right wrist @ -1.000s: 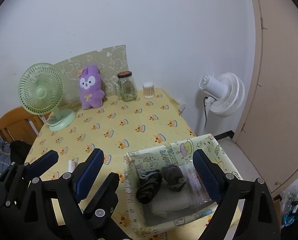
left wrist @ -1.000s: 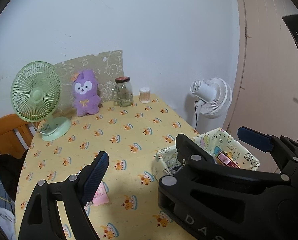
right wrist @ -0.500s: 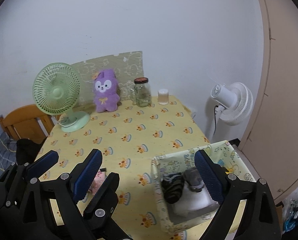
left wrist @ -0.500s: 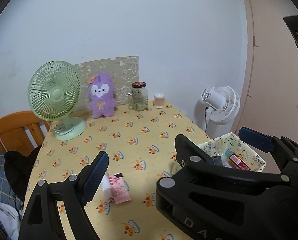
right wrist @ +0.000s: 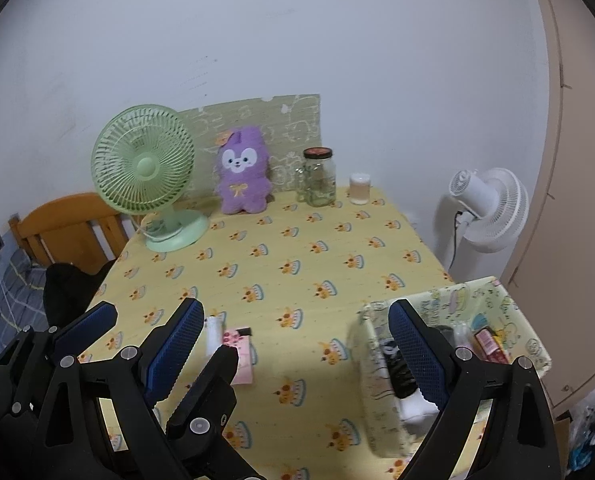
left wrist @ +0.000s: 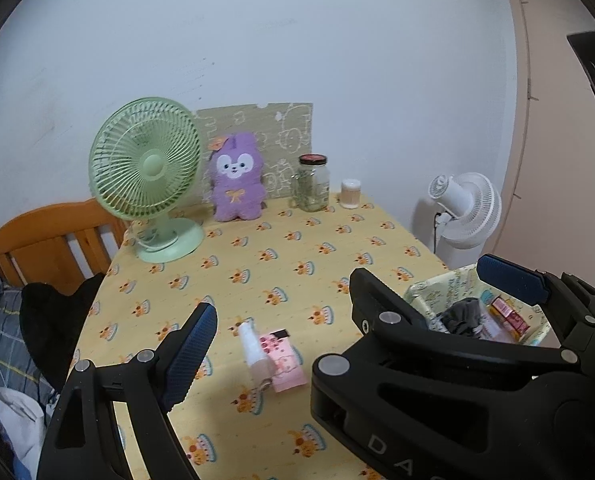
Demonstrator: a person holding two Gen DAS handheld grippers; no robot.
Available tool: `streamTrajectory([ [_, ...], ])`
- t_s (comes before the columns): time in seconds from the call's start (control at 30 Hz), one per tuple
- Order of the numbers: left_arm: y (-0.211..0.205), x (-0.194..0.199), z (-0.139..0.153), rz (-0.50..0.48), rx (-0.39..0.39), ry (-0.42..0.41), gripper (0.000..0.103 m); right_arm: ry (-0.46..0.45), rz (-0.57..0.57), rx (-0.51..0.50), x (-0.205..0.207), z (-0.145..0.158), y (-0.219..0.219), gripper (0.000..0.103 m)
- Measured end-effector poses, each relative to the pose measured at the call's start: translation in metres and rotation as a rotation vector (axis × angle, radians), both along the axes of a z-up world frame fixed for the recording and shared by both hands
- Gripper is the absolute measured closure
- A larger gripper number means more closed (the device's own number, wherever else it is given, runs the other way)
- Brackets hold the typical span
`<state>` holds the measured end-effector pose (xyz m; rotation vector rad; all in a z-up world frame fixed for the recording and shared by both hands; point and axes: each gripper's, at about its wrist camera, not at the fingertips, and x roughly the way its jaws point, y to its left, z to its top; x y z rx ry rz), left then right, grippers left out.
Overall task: Organize soft objects
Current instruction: 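Move both tools toward the white rolled cloth and pink tissue pack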
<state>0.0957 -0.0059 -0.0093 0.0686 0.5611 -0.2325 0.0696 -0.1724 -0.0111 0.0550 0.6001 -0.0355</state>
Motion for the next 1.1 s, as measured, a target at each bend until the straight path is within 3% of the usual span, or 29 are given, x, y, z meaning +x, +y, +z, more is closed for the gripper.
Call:
streamTrajectory([
  [0.43,0.03,0.016,-0.032,0.051,0.009,0.058,0.015,0.053,0.058,0.004,0.021,-0.035,0.033,0.007],
  [1.1,0.032,0.067,-0.097,0.062,0.021,0.222,0.015,0.17,0.069,0.003,0.074,-0.104,0.036,0.007],
])
